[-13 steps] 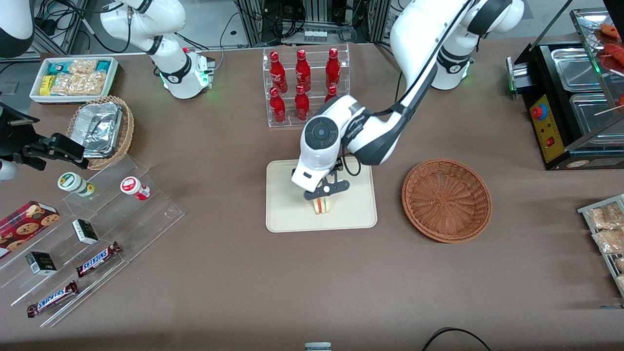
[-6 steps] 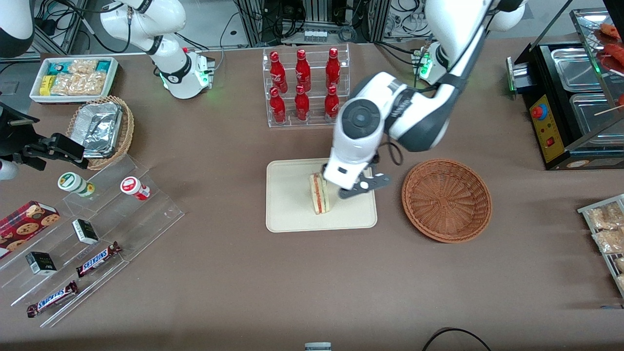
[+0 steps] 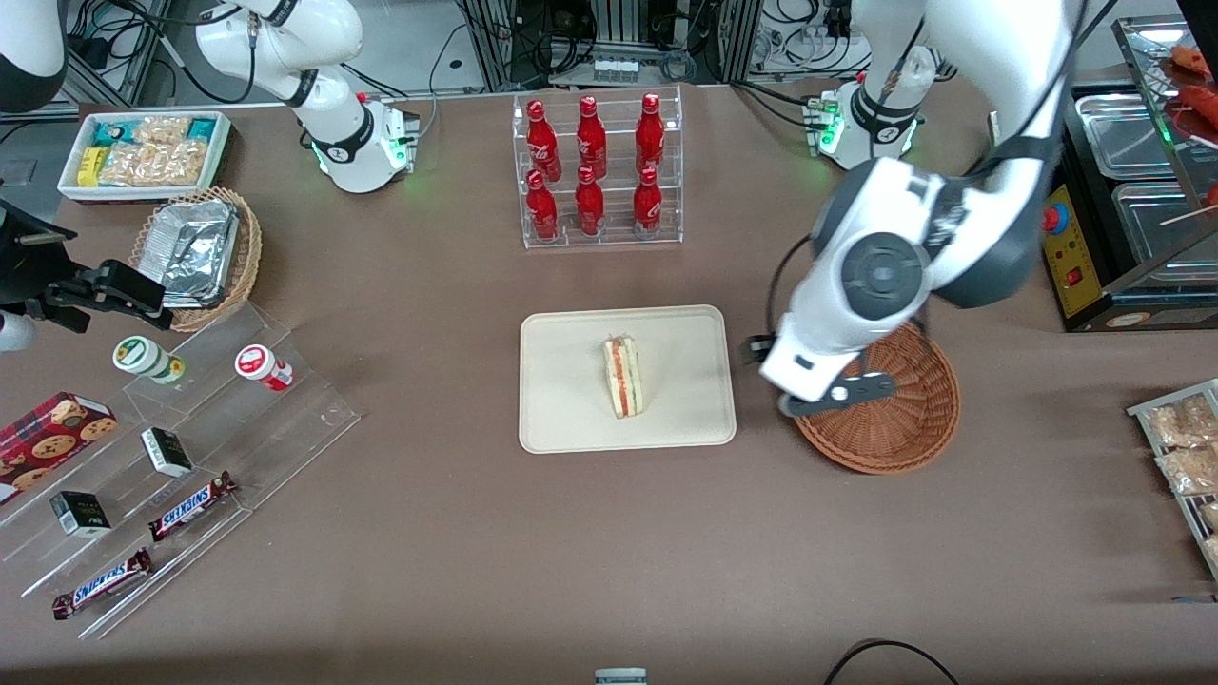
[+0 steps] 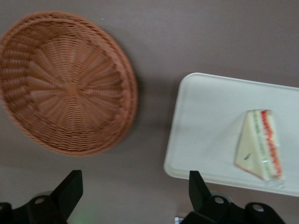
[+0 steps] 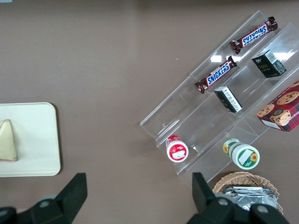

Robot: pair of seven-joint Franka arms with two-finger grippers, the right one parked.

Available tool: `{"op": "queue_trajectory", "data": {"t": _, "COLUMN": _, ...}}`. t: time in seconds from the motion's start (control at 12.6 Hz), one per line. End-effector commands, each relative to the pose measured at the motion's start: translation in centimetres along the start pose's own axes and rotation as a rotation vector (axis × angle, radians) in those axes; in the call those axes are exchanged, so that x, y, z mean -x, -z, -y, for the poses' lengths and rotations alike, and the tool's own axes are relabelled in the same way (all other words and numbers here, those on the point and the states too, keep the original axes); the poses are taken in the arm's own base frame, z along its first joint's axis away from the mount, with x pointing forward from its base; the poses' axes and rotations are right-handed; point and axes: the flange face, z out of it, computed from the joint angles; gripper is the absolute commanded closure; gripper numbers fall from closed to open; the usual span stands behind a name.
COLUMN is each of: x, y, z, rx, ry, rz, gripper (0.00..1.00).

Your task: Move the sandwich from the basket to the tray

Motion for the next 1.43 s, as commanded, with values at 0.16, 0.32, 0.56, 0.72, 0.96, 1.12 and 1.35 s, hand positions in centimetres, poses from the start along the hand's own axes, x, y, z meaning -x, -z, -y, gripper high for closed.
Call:
{"op": "queue_trajectory", "data": {"t": 0.16, "x": 1.4, "y": 3.8, "z": 9.0, "rx": -0.014, "ry": -0.088, "rz": 0.021, "gripper": 0.0}}
{"op": "queue_trajectory", "data": {"t": 0.32, "x": 2.0, "y": 4.6, "z": 12.8, "rx": -0.011, "ry": -0.128, "rz": 0.027, "gripper": 0.0}}
{"op": "queue_trajectory", "data": {"t": 0.56, "x": 3.4, "y": 7.7, "z": 18.0, "rx": 0.008, "ry": -0.18, "rz": 0.005, "gripper": 0.0}}
{"op": "queue_trajectory", "data": {"t": 0.72, "x": 5.1, "y": 9.7, "z": 20.7, "rx": 0.007, "ry": -0.253, "rz": 0.018, "gripper": 0.0}}
{"op": "queue_trajectory", "data": {"t": 0.96, "x": 6.1, "y": 12.7, "z": 23.5, "rx": 0.013, "ry": -0.23, "rz": 0.015, "gripper": 0.0}}
{"op": "queue_trajectory", "data": {"t": 1.12, "x": 6.2, "y": 14.1, "z": 24.7, "rx": 0.019, "ry": -0.222, "rz": -0.015, "gripper": 0.0}}
{"op": "queue_trajectory", "data": {"t": 1.35, "x": 6.4, "y": 14.7, "z": 27.8, "rx": 0.033, "ry": -0.189, "rz": -0.012, "gripper": 0.0}}
